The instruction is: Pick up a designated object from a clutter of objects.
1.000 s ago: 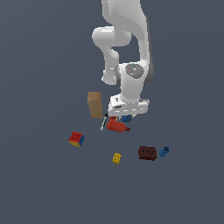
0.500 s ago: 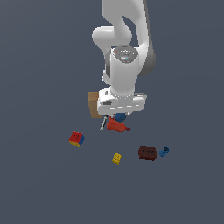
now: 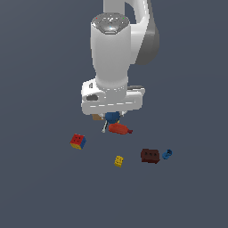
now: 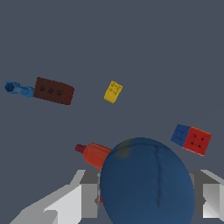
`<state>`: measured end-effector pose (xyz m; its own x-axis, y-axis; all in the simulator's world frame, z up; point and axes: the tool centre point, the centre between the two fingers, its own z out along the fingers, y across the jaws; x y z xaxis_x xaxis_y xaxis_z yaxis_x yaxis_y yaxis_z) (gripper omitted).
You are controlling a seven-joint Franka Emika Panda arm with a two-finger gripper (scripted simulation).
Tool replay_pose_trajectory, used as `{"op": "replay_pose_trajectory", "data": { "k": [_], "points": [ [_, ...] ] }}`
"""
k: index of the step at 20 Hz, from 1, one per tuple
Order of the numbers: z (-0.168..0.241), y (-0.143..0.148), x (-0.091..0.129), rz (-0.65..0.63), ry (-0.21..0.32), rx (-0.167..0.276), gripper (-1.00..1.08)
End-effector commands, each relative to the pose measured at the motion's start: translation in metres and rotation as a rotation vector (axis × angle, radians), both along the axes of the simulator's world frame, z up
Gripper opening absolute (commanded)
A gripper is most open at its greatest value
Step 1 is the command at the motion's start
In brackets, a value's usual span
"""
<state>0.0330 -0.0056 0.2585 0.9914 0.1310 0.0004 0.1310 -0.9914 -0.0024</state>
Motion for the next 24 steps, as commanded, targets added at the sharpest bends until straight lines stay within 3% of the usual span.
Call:
{"op": "replay_pose_trajectory", "data": {
  "k": [1, 12, 24],
  "points": [
    [0.018, -0.009, 0.011, 0.0, 0.0, -0.001, -1.0],
    [0.075, -0.04, 0.051, 0.0, 0.0, -0.002, -1.0],
    [0.097, -0.052, 0.068, 0.0, 0.0, -0.002, -1.0]
  ]
}}
